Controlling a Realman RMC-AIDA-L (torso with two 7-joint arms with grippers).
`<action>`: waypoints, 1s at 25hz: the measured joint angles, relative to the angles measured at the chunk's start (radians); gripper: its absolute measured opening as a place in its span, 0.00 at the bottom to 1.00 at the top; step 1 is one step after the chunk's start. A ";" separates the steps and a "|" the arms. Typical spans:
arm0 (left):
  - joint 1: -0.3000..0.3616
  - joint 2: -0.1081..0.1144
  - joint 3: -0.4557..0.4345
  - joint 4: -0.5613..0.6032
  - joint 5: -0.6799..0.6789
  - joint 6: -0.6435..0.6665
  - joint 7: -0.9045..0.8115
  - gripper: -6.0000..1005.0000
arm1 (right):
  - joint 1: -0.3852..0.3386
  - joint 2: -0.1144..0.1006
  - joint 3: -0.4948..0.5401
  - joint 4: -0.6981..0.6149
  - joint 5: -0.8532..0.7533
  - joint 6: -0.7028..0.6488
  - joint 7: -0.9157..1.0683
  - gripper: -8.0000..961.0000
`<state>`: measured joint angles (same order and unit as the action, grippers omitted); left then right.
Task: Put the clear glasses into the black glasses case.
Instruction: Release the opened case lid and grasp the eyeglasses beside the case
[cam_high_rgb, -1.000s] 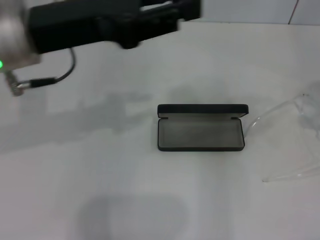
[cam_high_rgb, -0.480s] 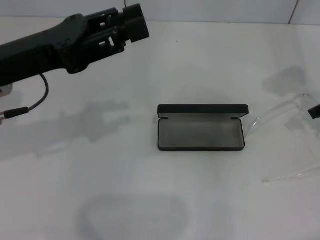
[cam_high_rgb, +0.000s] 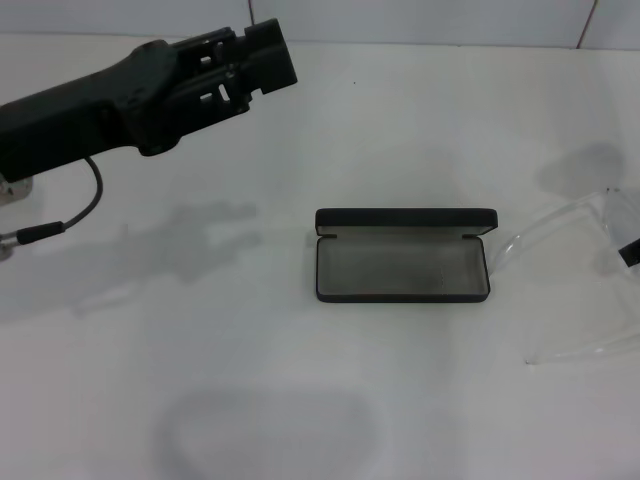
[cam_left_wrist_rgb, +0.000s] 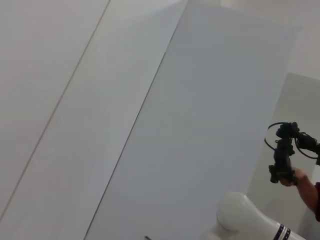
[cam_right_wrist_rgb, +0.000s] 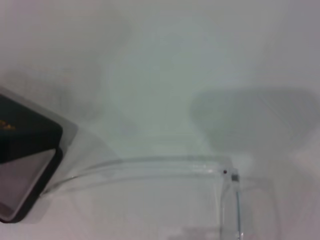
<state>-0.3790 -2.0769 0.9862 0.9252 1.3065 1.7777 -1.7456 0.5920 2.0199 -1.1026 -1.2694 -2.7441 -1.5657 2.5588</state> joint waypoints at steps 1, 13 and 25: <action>0.000 0.000 -0.002 0.000 0.000 -0.002 0.003 0.43 | 0.000 0.000 -0.002 0.013 0.000 0.009 -0.002 0.84; -0.008 0.000 -0.030 -0.048 0.000 -0.005 0.018 0.41 | -0.002 -0.001 -0.038 0.069 0.011 0.097 -0.013 0.61; -0.006 -0.002 -0.041 -0.051 0.001 -0.006 0.023 0.38 | -0.002 -0.001 -0.049 0.076 0.013 0.092 -0.015 0.35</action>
<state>-0.3854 -2.0786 0.9453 0.8743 1.3076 1.7717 -1.7230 0.5900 2.0192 -1.1520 -1.1934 -2.7307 -1.4738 2.5433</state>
